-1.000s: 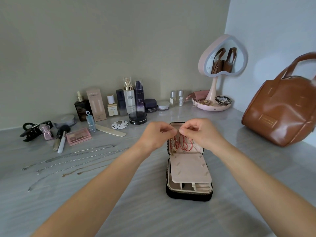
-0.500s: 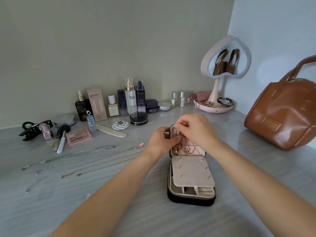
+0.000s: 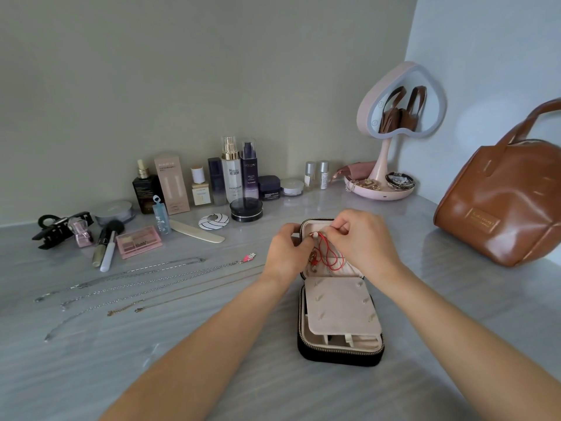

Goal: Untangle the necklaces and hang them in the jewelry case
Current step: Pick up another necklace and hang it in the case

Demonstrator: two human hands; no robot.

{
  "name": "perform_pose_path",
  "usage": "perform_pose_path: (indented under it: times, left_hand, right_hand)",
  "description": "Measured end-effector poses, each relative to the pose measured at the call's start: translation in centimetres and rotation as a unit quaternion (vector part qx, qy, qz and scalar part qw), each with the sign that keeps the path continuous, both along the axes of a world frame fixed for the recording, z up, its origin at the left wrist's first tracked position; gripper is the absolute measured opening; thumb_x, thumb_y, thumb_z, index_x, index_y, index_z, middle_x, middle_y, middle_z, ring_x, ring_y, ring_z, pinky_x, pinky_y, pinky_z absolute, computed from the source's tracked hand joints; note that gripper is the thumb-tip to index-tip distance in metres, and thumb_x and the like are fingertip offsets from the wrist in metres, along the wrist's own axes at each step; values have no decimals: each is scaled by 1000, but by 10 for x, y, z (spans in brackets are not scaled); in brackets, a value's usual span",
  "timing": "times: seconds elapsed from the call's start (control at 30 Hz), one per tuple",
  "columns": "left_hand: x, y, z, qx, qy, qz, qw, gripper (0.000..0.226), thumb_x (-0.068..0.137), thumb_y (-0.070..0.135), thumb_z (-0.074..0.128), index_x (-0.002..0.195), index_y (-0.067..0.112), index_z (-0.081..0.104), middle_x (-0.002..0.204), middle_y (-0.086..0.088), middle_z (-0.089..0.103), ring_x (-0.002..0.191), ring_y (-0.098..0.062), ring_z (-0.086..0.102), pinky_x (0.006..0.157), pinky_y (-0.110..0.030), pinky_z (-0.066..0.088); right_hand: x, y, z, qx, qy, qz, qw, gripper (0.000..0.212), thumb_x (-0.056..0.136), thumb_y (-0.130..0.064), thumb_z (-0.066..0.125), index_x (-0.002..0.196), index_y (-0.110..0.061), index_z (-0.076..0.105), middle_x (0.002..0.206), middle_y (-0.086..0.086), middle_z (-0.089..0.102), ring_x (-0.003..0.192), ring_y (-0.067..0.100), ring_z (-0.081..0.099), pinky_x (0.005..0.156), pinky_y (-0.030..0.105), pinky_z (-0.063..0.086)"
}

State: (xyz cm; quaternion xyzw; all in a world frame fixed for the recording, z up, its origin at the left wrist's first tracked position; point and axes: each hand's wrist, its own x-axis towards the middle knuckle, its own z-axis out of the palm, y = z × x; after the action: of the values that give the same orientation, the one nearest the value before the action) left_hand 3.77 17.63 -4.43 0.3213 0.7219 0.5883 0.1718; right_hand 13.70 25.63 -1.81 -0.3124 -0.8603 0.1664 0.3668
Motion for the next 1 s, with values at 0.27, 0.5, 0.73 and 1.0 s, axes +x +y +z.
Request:
perform_pose_path:
  times: [0.27, 0.5, 0.73, 1.0]
  left_hand:
    - [0, -6, 0, -18, 0, -21, 1000, 29, 88, 22, 56, 114, 11, 54, 85, 2, 60, 81, -16, 60, 70, -26, 52]
    - [-9, -34, -2, -112, 53, -93, 988, 46, 85, 27, 61, 128, 16, 46, 99, 0, 63, 77, -13, 58, 55, -20, 43]
    - [-46, -101, 9, -154, 124, -85, 977, 16, 86, 21, 61, 99, 13, 66, 81, 3, 58, 64, -9, 50, 43, -10, 38]
    - [-96, -174, -2, -254, 229, 33, 939, 16, 84, 24, 62, 93, 12, 68, 81, 4, 60, 81, -15, 61, 68, -20, 43]
  right_hand:
    - [17, -12, -12, 59, -159, -12, 985, 12, 84, -29, 54, 77, -20, 60, 80, 0, 67, 80, 26, 61, 60, 29, 45]
    - [26, -23, 2, 20, -185, -13, 982, 25, 83, -42, 58, 93, -22, 69, 94, 0, 69, 94, 25, 61, 69, 32, 48]
    - [5, -51, 10, -22, -192, 50, 980, 14, 82, -35, 63, 82, -23, 69, 79, -8, 64, 89, 20, 61, 73, 31, 47]
    - [-65, -90, -1, 2, -274, 131, 953, 14, 84, -18, 57, 82, -15, 70, 93, 3, 72, 85, 25, 65, 76, 36, 54]
